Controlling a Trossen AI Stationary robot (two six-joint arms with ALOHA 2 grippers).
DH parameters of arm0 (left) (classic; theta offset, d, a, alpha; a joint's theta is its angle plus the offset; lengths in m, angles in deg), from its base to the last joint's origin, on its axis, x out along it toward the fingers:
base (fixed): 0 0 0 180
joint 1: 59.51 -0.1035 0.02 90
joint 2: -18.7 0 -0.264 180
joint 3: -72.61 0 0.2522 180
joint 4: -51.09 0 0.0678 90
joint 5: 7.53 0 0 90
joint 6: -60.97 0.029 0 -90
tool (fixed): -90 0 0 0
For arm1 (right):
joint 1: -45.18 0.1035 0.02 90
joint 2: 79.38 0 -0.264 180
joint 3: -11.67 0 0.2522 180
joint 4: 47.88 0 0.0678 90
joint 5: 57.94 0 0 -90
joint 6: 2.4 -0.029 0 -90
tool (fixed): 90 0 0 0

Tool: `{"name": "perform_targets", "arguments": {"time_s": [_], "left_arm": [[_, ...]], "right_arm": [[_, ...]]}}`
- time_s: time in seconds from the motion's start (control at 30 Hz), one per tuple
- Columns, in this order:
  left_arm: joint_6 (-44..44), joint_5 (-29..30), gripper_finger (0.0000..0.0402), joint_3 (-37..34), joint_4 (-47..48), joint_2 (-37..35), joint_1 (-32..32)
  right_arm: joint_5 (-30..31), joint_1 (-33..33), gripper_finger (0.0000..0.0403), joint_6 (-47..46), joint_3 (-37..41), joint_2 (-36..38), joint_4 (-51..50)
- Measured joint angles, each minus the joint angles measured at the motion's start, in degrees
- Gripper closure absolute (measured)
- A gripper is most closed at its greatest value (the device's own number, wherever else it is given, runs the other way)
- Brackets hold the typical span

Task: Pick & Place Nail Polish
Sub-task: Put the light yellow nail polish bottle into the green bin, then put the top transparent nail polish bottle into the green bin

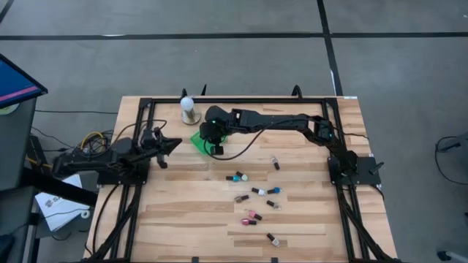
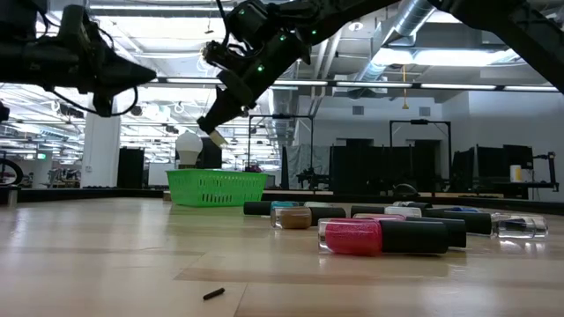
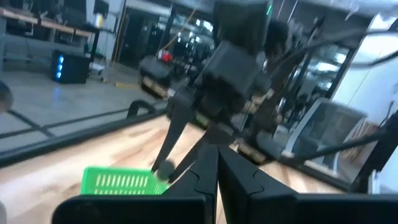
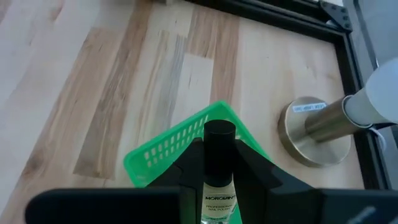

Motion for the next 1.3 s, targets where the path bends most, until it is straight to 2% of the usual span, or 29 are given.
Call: {"name": "perform_targets", "arguments": {"time_s": [0.53,0.77,1.13,1.2,1.3], "left_arm": [[0.0,-0.1,0.0400,0.0,-1.5,1.1,0.0],[0.0,-0.1,0.0400,0.0,-1.7,1.3,0.0],[0.5,1.3,0.0400,0.0,-1.7,1.5,0.0],[5.3,1.7,0.0400,0.0,-1.4,1.9,0.0],[20.7,0.8,0.0400,0.0,-1.4,2.8,0.0]], "right_arm": [[-1.5,-0.9,0.0352,-0.5,0.0,-1.1,3.0],[-1.4,-1.7,0.0350,-0.9,0.0,-1.1,1.4],[-1.4,-3.3,0.0316,-1.0,0.0,-1.1,3.0],[-1.4,-3.3,0.0315,-1.0,0.0,-1.1,3.1],[-1.5,-3.3,0.0314,-0.9,0.0,-1.1,3.4]]}}
